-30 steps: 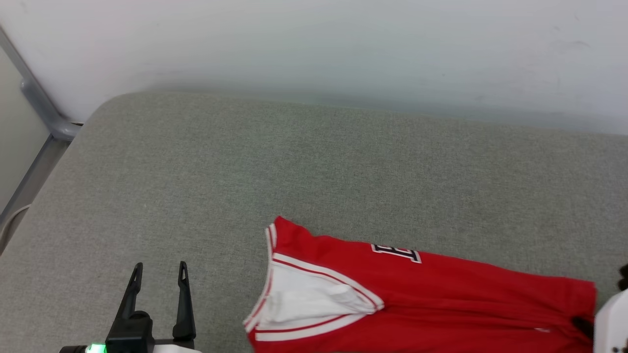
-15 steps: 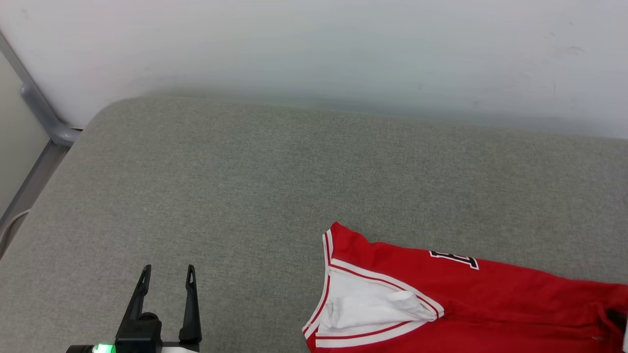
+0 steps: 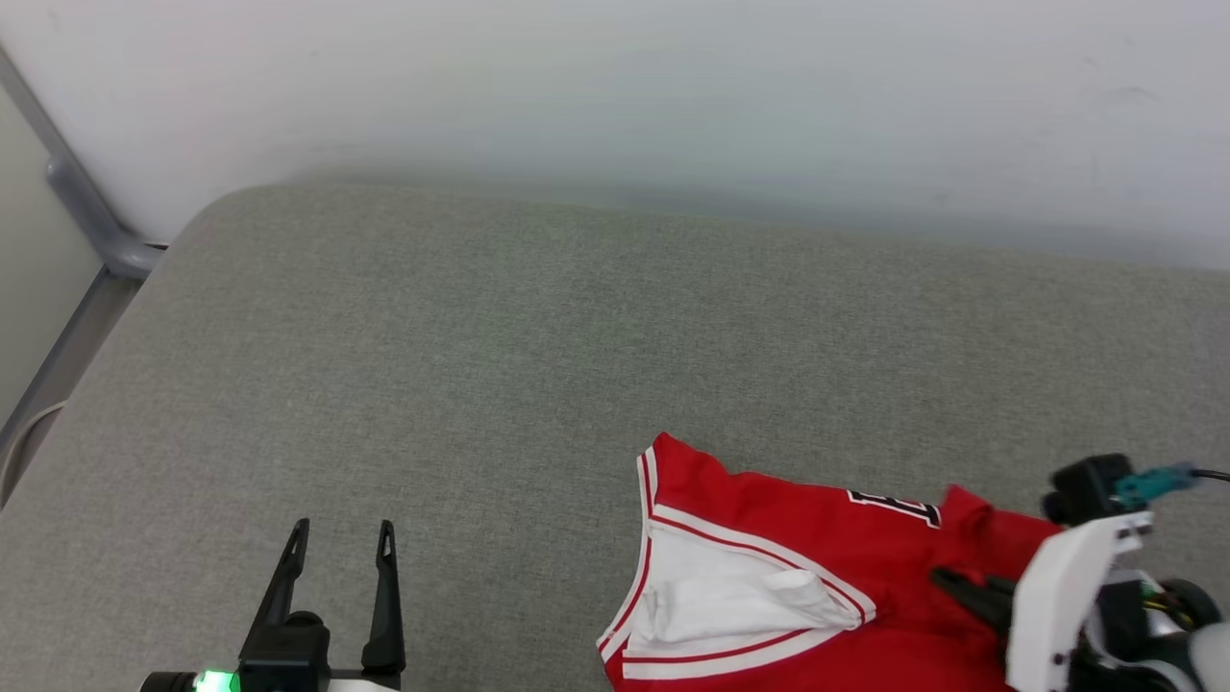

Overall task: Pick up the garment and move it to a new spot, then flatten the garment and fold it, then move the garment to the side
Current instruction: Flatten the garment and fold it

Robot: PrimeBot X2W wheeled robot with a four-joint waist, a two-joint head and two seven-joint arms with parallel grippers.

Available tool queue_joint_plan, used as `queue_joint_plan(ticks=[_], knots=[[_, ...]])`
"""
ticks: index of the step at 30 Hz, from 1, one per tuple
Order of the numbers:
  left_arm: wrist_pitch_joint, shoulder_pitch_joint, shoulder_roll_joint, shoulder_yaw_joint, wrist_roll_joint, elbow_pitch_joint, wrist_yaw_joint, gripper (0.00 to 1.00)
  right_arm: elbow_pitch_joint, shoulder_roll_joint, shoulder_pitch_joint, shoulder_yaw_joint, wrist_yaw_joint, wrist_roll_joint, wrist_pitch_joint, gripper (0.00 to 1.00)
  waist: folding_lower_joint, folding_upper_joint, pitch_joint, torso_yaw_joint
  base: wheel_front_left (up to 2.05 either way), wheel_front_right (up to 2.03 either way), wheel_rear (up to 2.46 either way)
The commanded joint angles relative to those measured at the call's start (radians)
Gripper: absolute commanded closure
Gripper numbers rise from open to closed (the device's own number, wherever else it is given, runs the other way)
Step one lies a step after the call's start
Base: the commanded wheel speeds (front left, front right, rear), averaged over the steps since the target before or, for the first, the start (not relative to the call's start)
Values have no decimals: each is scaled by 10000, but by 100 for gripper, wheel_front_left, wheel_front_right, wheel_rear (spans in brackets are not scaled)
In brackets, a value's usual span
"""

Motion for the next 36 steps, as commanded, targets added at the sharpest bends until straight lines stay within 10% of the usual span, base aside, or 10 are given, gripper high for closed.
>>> queue_joint_plan(ticks=[1,13,35,36], knots=[[-19,-146,0,-62,16,5,-38,0,-125,188,-220,209,-6,-90,29,100,0,0,40,71,0,0,0],[-20,-486,-58,-231,-21,82,-89,0,735,1154,-2201,2787,-6,-568,-347,100,0,0,382,538,0,0,0],[-20,-992,-229,-343,-52,257,-110,0,6077,2666,-4804,5436,-12,-984,-1874,100,0,0,1083,1080,0,0,0],[-20,-932,-219,-327,-47,264,-98,0,6084,2674,-4821,5473,-12,-876,-2004,68,0,0,1033,1035,0,0,0]])
